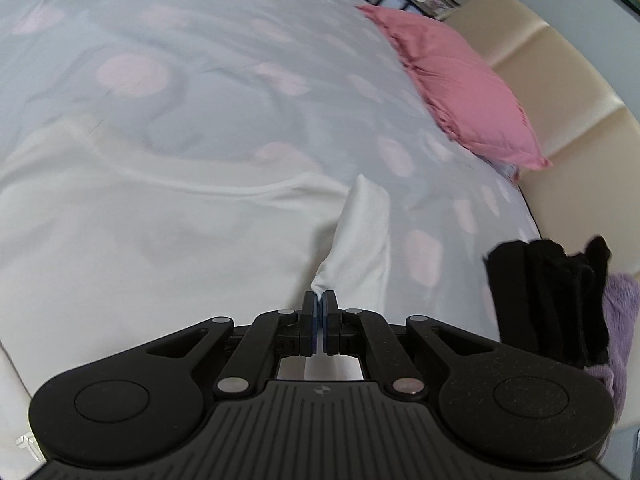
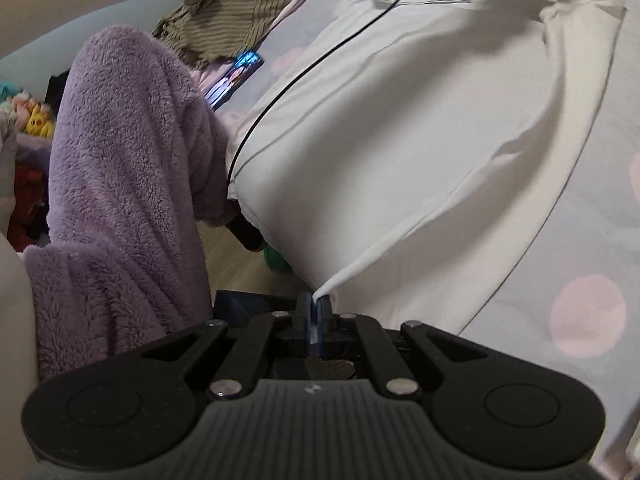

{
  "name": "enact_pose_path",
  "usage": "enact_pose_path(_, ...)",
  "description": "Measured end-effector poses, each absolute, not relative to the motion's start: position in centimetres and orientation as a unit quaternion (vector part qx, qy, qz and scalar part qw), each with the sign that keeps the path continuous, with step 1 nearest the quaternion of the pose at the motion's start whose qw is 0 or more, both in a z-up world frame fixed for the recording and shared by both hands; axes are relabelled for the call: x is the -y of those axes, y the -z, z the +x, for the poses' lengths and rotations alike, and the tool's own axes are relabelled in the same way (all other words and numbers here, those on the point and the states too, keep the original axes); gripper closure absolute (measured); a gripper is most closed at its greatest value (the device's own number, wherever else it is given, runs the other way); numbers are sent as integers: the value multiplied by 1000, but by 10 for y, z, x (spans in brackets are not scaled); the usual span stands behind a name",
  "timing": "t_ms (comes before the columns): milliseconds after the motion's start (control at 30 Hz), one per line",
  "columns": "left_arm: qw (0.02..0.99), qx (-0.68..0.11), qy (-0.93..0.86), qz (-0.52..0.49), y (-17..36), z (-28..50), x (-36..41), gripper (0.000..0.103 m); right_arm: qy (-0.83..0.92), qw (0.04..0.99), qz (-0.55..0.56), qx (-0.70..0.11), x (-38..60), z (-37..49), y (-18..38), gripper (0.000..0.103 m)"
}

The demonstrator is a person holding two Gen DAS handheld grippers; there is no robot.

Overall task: Fold clothes
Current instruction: 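Fold the shirt side over with the right gripper while the left gripper pinches the shirt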

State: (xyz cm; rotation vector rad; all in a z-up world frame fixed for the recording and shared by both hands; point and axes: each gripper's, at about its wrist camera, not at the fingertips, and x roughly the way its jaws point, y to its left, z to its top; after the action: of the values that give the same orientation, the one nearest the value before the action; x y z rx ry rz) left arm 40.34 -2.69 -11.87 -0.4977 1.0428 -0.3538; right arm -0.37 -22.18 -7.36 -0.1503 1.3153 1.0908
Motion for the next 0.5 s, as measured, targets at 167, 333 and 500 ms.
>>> enact_pose_path(167,821,-492,150,-249,140,406,17,103,-491,638,-83,-588,202,-3,77,99)
enact_pose_path(333,824,-494,140,-239,139,397,10,92,-483,630,-96,-601,193,-1,86,99)
enact_pose_path(500,825,-501,158,-208,122,361,1,88,-479,636,-118,-594,184,-5,84,99)
